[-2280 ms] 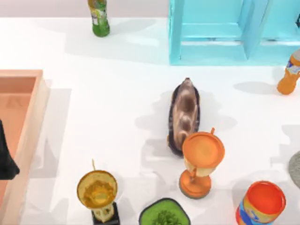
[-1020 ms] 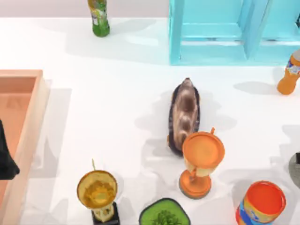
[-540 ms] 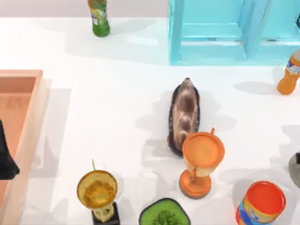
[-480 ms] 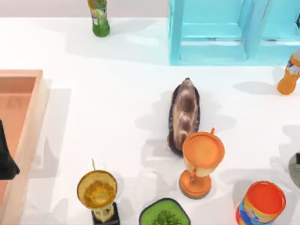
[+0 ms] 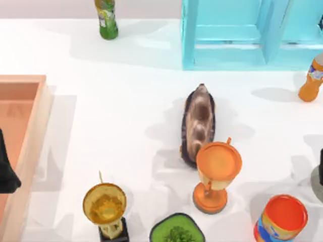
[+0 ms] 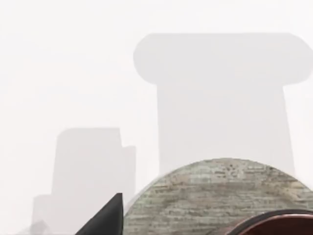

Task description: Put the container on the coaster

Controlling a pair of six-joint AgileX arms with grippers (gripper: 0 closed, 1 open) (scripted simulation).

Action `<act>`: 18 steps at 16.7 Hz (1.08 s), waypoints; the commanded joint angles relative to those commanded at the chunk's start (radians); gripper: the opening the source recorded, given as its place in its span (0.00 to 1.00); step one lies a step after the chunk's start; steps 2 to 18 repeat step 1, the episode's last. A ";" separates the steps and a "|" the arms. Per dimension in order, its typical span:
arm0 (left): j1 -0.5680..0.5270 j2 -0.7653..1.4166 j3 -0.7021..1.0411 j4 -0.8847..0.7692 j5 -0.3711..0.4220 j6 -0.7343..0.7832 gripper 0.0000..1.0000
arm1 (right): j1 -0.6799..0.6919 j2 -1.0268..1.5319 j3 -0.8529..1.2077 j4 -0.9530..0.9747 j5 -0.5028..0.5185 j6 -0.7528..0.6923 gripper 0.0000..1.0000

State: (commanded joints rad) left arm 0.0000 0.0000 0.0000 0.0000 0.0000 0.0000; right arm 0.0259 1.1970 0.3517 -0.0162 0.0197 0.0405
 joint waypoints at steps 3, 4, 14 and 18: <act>0.000 0.000 0.000 0.000 0.000 0.000 1.00 | 0.000 0.000 0.000 0.000 0.000 0.000 1.00; 0.000 0.000 0.000 0.000 0.000 0.000 1.00 | 0.000 0.000 0.000 0.000 0.000 0.000 1.00; 0.000 0.000 0.000 0.000 0.000 0.000 1.00 | 0.000 0.000 0.000 0.000 0.000 0.000 1.00; 0.000 0.000 0.000 0.000 0.000 0.000 1.00 | 0.000 0.000 0.000 0.000 0.000 0.000 1.00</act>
